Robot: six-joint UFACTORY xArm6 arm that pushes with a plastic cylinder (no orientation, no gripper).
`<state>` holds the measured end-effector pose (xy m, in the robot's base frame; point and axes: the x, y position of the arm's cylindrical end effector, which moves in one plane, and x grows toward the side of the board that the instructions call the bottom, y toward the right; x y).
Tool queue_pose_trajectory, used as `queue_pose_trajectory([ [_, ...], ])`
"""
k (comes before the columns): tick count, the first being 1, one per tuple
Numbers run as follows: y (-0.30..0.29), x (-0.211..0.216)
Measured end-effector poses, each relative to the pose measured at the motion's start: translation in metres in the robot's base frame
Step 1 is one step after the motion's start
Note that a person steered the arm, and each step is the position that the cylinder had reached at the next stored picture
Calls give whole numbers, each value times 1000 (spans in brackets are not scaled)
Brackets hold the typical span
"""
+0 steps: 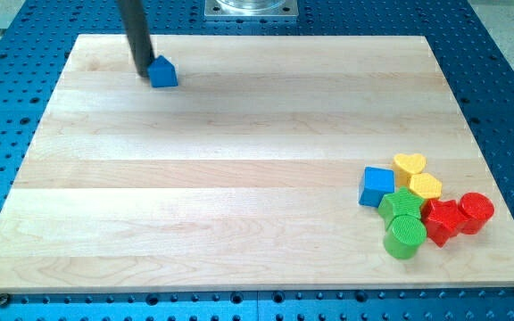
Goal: Move the blue triangle into blue cube
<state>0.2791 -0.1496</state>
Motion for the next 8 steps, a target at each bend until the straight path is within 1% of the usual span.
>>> queue_pose_trajectory([
  [1, 58, 47],
  [2, 104, 116],
  [3, 85, 90],
  [4, 106, 70],
  [5, 180, 78],
  [6, 228, 113],
  [7, 224, 138],
  [8, 190, 131],
])
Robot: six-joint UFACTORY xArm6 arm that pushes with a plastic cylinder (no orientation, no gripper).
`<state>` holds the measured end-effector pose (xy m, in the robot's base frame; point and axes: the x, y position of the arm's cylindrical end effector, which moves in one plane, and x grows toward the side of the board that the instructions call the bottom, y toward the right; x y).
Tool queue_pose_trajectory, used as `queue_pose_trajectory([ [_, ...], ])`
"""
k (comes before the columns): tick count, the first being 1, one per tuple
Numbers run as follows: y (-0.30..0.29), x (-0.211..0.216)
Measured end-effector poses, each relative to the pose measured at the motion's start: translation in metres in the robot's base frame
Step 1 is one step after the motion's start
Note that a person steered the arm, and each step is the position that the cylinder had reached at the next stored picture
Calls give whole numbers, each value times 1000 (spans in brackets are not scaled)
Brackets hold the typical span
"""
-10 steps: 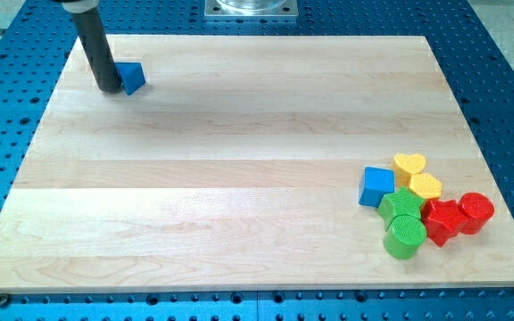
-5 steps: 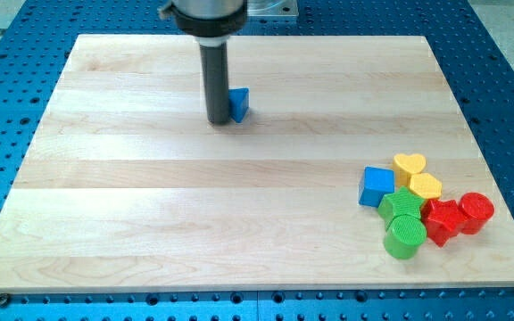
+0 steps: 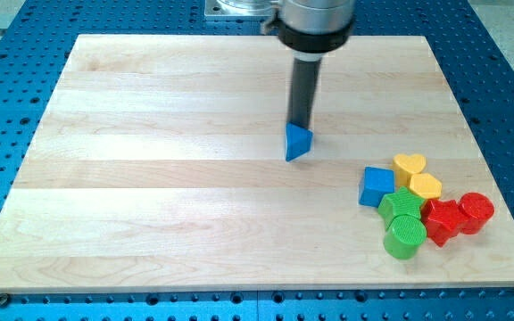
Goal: Move the blue triangle into blue cube
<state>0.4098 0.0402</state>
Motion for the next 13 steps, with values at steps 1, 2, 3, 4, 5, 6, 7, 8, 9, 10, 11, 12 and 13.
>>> queue_pose_trajectory([
  [1, -29, 19],
  [2, 4, 48],
  [3, -33, 59],
  [4, 0, 111],
  [5, 26, 107],
  [6, 9, 90],
  [7, -5, 90],
  [8, 21, 73],
  [9, -7, 50],
  [10, -42, 32],
  [11, -3, 18],
  [12, 23, 41],
  [13, 43, 19],
])
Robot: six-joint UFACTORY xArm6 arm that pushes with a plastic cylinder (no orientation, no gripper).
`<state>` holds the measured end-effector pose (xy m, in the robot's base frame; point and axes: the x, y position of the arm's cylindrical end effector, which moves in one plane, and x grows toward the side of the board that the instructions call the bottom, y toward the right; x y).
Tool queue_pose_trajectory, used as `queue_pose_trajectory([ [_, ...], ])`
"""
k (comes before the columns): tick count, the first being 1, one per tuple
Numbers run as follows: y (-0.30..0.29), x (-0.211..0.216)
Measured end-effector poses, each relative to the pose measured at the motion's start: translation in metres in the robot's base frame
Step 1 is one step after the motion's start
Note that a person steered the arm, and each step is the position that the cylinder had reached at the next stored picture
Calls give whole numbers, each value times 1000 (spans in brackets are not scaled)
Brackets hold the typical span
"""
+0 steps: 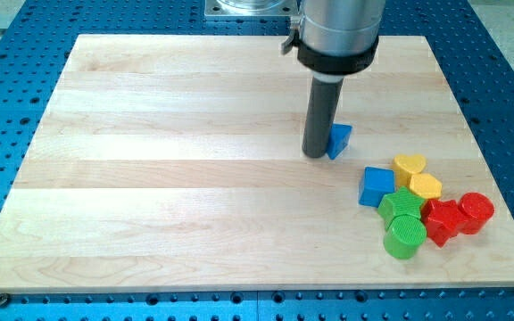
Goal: Move the blue triangle into blue cube
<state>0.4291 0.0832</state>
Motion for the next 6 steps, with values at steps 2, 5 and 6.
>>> queue_pose_trajectory([
  [2, 12, -43],
  [5, 58, 18],
  [6, 12, 17],
])
